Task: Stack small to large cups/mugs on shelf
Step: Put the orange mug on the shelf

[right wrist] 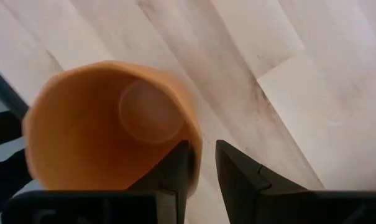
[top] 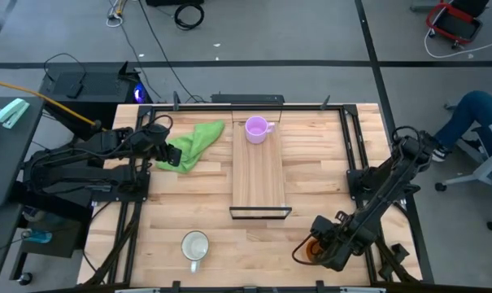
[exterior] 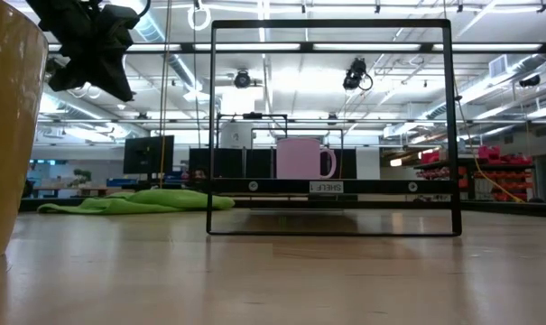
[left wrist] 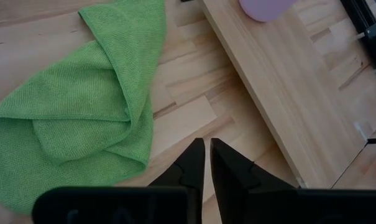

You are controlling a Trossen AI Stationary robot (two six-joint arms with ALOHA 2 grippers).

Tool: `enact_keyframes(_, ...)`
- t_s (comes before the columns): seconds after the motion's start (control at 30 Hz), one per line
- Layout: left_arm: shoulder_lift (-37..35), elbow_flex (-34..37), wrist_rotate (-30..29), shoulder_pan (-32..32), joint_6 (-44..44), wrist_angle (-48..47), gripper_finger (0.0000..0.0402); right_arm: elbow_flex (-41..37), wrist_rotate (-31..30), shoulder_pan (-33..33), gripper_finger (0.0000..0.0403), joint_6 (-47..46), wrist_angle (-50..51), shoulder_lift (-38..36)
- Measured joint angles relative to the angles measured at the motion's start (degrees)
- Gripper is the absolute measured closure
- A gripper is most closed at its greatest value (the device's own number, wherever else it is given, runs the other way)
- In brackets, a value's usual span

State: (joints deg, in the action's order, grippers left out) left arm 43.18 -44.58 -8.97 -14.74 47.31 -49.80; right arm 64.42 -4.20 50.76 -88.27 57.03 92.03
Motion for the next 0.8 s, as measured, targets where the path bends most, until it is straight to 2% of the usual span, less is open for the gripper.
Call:
enact_keyframes(0.47,0.0,0.0,0.0,0.0,-0.2,0.0,0.0368,-2.1,1.5,-0.9,0.0323,-0.6,-2.5,-0.3)
enact_keyframes(0.8,0.0,0.0,0.0,0.0,-0.2,0.0,0.0363,-2.0,1.6,-2.7,0.0386,0.4,-2.6,-0.4)
